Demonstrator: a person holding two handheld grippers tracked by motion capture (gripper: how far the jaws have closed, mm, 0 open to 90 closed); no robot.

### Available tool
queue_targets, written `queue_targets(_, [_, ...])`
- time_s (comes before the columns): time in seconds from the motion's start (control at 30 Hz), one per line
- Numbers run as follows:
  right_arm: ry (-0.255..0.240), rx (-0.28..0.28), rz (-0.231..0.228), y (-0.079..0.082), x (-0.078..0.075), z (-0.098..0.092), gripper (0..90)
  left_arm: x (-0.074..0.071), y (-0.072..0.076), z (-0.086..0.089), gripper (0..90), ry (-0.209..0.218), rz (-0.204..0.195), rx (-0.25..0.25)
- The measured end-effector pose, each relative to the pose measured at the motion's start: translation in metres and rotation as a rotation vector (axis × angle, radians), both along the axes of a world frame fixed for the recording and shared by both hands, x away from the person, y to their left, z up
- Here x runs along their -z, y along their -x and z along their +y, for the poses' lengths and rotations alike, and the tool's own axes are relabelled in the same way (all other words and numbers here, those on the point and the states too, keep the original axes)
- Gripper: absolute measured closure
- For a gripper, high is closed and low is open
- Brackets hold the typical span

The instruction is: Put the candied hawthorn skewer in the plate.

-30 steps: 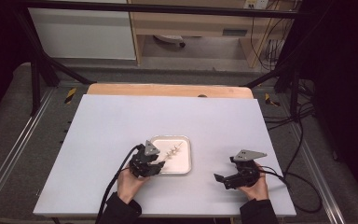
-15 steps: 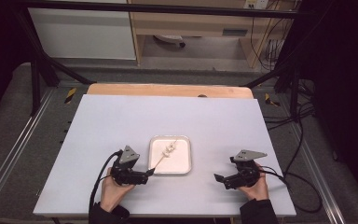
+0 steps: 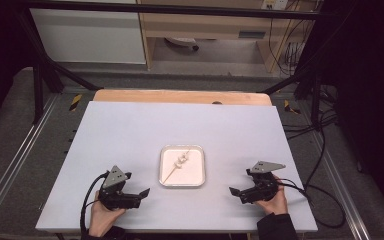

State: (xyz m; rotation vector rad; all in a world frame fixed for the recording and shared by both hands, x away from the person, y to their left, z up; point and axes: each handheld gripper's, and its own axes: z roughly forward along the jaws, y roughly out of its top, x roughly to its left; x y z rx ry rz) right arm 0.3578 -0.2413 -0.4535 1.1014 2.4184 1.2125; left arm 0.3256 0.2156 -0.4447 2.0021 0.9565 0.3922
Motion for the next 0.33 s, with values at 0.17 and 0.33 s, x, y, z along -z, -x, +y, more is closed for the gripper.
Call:
queue_targets(0.17, [-0.006,0.004,0.001,0.0014,-0.0004,-0.0009,0.3,0.0029,-0.0018,0.0005,9.2,-0.025,0.020,-0.008])
queue_targets(0.33, [-0.006,0.004,0.003,0.0016,-0.0005,-0.0010,0.3,0.0049,-0.0029,-0.0010,9.2,-0.045,0.030,-0.006])
